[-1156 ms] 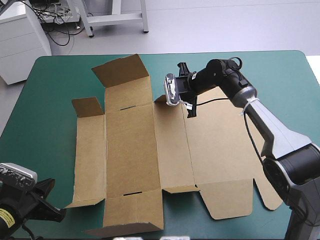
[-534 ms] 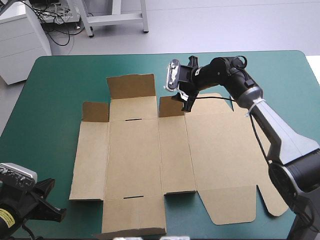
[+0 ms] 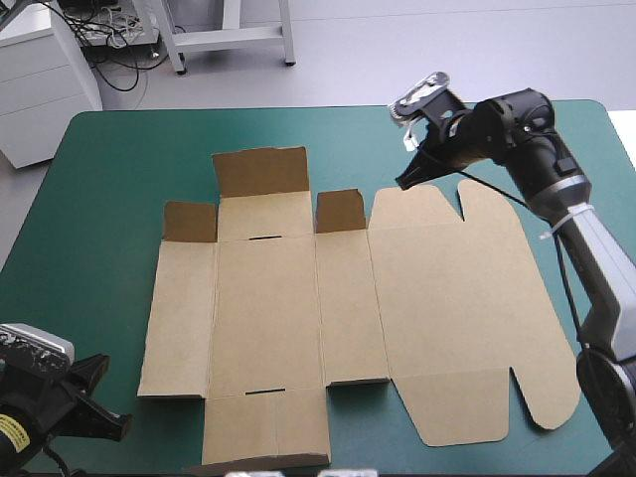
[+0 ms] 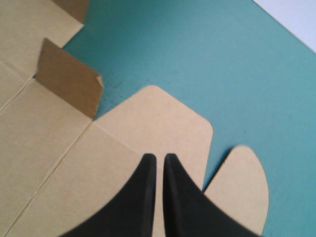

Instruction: Fold the box

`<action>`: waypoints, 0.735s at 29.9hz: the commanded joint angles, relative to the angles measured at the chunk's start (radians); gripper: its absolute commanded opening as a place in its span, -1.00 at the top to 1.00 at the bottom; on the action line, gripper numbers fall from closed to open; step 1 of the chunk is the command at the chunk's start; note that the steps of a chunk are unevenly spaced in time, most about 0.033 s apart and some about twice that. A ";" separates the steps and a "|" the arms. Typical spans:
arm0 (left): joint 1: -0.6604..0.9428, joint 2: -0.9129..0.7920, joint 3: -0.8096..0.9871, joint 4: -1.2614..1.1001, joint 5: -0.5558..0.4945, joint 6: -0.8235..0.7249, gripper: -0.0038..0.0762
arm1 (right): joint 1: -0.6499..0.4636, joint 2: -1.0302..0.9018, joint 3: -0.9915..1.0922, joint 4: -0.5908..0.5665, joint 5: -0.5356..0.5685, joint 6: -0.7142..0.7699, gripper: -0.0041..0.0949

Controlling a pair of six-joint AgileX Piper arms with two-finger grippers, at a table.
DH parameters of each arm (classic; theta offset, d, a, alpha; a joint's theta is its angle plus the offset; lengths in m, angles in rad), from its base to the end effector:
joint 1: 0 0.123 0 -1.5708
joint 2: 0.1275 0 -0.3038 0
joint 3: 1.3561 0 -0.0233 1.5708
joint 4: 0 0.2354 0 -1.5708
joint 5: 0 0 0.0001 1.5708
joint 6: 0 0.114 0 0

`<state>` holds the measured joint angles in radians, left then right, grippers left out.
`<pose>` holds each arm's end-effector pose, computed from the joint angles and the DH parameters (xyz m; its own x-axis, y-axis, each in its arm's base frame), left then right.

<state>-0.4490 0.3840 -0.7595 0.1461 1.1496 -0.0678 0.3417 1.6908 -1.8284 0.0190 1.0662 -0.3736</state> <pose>0.0272 0.0037 0.3263 -0.5711 0.2667 -0.7764 0.3330 0.9397 0.0778 0.3523 0.1273 0.4077 -0.5332 -0.5678 -0.6271 -0.5731 0.7877 -0.2260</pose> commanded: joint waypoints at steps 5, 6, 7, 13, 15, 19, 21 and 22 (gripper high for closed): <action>-0.003 0.010 -0.029 0.005 -0.056 -0.010 0.98 | -0.165 -0.070 -0.028 0.080 0.075 0.122 0.96; -0.003 0.010 -0.029 0.005 -0.056 -0.010 0.98 | -0.178 -0.079 -0.023 0.095 0.079 0.120 0.96; -0.003 0.010 -0.029 0.005 -0.056 -0.010 0.98 | -0.192 -0.095 -0.010 0.098 0.077 0.120 0.96; -0.003 0.010 -0.029 0.005 -0.056 -0.010 0.98 | -0.243 -0.258 0.158 0.099 0.013 0.121 0.96; -0.003 0.010 -0.029 0.005 -0.056 -0.010 0.98 | -0.252 -0.332 0.228 0.099 -0.004 0.121 0.96; -0.003 0.010 -0.029 0.005 -0.056 -0.010 0.98 | -0.260 -0.484 0.379 0.098 -0.059 0.121 0.96; -0.003 0.010 -0.029 0.005 -0.056 -0.010 0.98 | -0.260 -0.555 0.455 0.098 -0.084 0.121 0.96; -0.003 0.010 -0.029 0.005 -0.056 -0.010 0.98 | -0.260 -0.592 0.490 0.098 -0.086 0.123 0.96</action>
<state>-0.4490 0.3840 -0.7595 0.1461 1.1496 -0.0701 0.0948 1.2095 -1.3975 0.1076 1.0556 -0.2513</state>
